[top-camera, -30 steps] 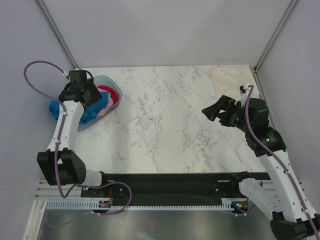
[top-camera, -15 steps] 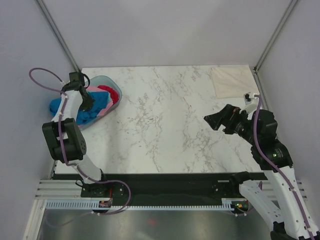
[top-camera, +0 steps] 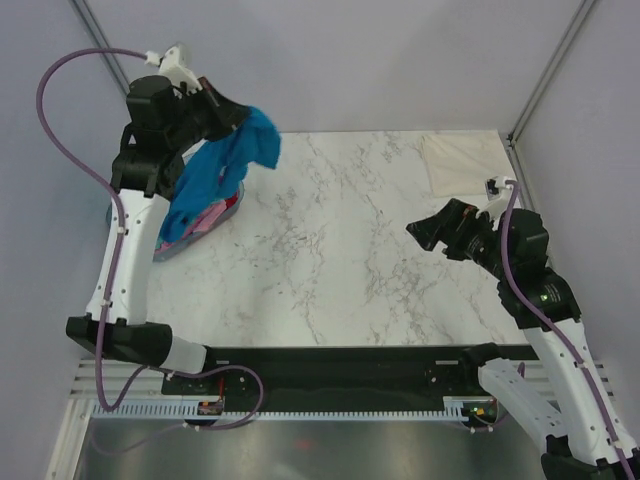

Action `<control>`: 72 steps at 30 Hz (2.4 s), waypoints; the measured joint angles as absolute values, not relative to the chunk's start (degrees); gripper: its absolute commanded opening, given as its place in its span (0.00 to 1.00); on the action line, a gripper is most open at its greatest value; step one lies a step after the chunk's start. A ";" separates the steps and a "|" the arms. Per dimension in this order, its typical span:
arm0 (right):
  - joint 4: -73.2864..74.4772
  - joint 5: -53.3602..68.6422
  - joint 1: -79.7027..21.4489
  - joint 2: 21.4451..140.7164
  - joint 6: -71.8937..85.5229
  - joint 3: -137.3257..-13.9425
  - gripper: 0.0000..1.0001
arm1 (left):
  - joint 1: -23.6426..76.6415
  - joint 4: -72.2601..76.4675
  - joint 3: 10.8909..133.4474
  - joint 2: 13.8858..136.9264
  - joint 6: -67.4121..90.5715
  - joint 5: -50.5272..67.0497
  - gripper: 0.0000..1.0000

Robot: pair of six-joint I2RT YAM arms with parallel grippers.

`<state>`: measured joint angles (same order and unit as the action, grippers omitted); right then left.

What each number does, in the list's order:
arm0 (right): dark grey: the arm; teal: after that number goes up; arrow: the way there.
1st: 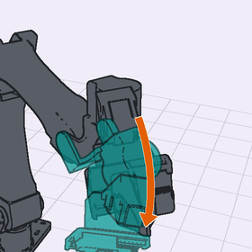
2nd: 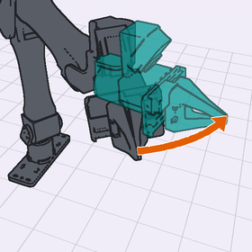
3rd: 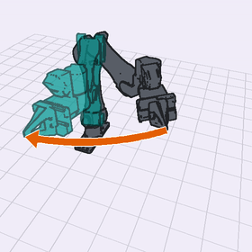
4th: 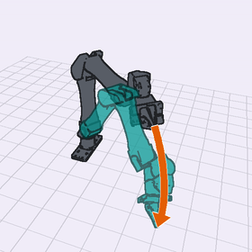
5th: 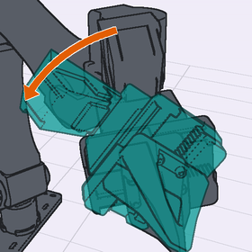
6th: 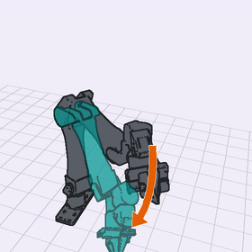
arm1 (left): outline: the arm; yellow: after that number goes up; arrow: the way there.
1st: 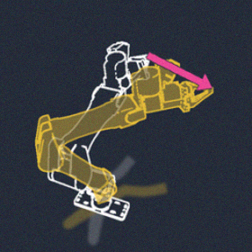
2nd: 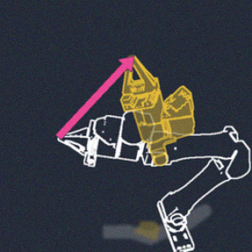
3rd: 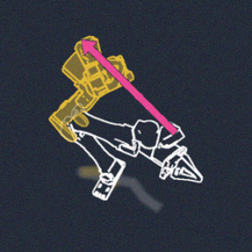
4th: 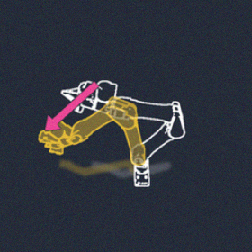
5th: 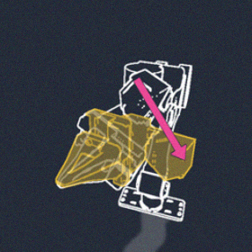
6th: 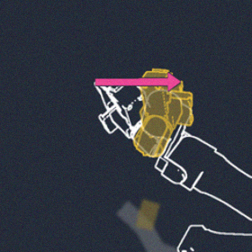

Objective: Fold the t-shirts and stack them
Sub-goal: Grab the tshirt from the pile, then move the tshirt to the center of the board, then flatten the tshirt out

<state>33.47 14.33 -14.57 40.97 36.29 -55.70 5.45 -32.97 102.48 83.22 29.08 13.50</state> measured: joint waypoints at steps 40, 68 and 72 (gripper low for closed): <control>29.74 -2.00 -14.59 70.61 44.64 -47.27 0.84 | 29.98 -28.71 54.57 77.21 29.36 19.35 0.57; 16.21 0.30 -33.78 68.20 51.59 -33.74 0.47 | 23.46 -32.16 47.72 67.96 31.94 20.91 0.52; 21.10 -5.23 -31.48 68.20 50.24 -36.38 0.41 | 30.79 -31.79 49.87 66.78 33.26 19.49 0.50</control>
